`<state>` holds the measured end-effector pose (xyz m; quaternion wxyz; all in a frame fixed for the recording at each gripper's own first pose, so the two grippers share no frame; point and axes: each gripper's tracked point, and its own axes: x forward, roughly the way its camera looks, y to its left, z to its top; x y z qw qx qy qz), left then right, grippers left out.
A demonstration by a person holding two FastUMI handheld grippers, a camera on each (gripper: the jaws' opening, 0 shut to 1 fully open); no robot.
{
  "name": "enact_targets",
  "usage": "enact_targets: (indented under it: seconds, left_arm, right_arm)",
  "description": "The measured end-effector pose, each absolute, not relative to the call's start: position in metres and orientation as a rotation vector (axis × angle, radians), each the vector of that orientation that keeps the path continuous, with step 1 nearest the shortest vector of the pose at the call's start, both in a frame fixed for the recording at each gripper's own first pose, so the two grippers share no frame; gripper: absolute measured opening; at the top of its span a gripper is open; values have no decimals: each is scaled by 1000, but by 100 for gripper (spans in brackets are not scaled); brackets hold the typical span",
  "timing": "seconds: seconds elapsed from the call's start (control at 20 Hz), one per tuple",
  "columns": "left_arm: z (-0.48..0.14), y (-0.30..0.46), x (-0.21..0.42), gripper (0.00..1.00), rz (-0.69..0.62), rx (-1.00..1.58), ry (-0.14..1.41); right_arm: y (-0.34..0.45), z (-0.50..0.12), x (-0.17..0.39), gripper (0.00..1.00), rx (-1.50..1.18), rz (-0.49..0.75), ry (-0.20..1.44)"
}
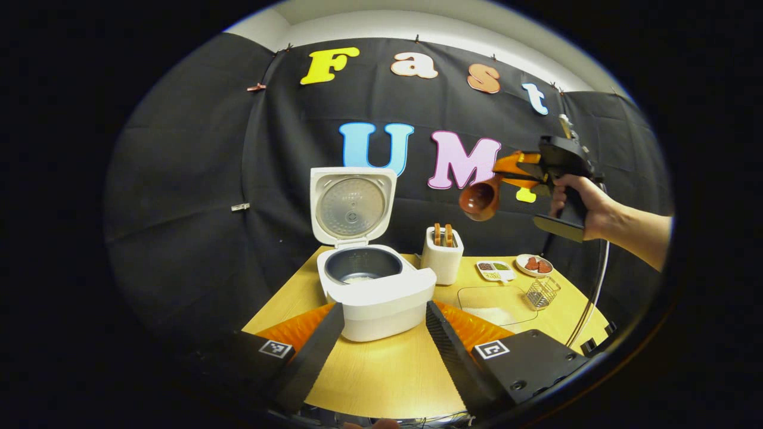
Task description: Close the left gripper, press the button to open the rice cooker; take a wooden spoon from the chopstick holder with the right hand, scoop a spoonful of rice and pour it into the rice cooker, then put the wooden spoon back into the chopstick holder.
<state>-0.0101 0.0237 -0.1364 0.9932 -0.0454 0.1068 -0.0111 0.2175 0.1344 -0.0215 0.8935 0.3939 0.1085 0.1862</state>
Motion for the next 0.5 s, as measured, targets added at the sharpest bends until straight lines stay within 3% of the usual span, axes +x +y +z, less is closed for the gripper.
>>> enact_targets:
  seconds: [0.3, 0.5]
  left_arm:
    - [-116, -16, 11, 95, -54, -50, 188]
    - [-104, -40, 23, 95, -68, -54, 201]
  right_arm:
    - [-20, -89, 197, 12, 667, 206, 240]
    - [-80, -147, 200, 12, 546, 124, 290]
